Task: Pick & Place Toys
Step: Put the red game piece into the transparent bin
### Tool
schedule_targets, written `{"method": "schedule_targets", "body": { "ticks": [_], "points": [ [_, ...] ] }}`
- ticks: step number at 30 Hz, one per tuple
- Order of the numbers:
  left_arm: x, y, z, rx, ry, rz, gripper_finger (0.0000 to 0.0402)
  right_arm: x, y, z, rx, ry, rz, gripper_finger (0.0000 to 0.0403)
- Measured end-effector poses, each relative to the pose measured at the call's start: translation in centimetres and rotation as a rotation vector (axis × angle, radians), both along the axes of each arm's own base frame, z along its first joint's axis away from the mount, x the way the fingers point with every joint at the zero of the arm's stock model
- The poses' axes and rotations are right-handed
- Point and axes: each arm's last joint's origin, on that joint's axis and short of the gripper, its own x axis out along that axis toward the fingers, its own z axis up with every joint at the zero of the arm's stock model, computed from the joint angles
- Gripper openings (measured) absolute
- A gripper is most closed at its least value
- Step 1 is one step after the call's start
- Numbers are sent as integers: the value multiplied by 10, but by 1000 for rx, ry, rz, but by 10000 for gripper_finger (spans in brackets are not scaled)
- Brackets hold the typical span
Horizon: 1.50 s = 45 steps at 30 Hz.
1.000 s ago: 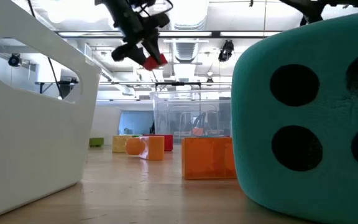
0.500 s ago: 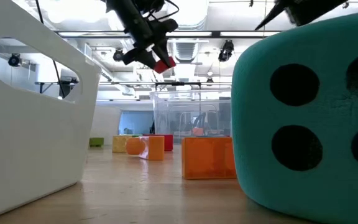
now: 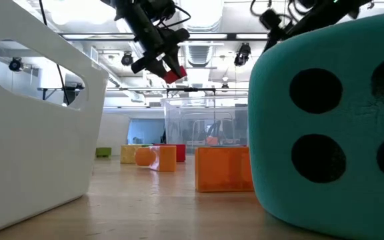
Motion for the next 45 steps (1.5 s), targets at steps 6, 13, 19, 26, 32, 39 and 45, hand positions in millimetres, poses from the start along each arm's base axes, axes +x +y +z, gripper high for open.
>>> {"method": "schedule_targets", "body": {
  "ticks": [6, 13, 19, 26, 32, 39, 45],
  "points": [
    [1, 0, -2, -3, 4, -11, 164, 18, -17, -13, 42, 70, -23, 211],
    [1, 0, -2, -9, 7, -35, 164, 25, -32, -22, 76, 116, -32, 151],
    [1, -1, -2, -11, 7, -52, 164, 23, -40, -23, 44, 147, -22, 91],
    [1, -1, -2, -13, 6, -71, 164, 18, -44, -29, 81, 169, -20, 82],
    [1, -1, -2, -18, 4, -76, 164, 18, -45, -28, 66, 157, -11, 82],
    [1, -1, -2, -19, 3, -77, 164, 17, -50, -27, 85, 125, 11, 82],
    [1, -2, -2, -32, -3, -89, 164, 15, -54, -28, 91, 127, 8, 126]
  ]
}}
